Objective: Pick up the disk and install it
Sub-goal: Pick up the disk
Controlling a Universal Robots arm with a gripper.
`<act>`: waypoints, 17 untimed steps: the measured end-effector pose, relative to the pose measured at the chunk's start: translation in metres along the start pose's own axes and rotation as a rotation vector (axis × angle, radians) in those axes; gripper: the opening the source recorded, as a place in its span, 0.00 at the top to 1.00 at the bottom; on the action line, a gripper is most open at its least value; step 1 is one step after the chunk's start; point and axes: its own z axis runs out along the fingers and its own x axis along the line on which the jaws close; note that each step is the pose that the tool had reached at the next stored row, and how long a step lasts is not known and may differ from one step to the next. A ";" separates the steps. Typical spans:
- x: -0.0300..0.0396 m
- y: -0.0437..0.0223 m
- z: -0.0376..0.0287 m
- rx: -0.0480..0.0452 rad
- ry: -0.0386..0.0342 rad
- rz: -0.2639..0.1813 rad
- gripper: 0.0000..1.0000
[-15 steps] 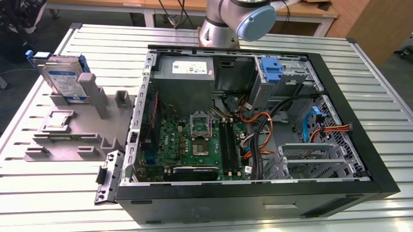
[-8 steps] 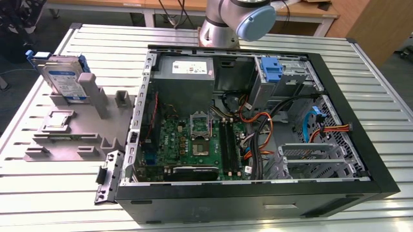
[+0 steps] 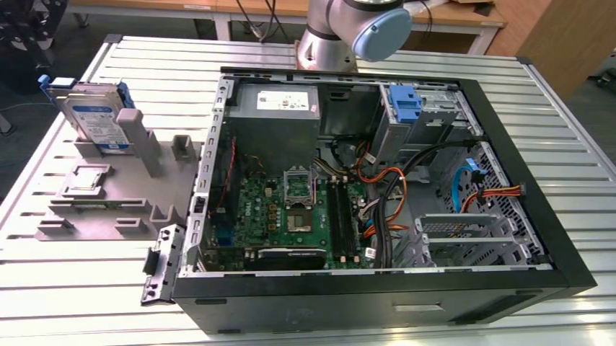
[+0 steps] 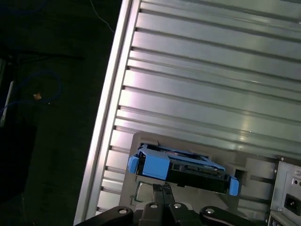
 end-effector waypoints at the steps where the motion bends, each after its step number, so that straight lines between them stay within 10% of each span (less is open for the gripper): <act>1: 0.0000 0.0000 0.0000 0.0003 0.0007 -0.016 0.90; 17: 0.0000 0.0000 0.0008 0.0042 0.0113 -0.273 0.90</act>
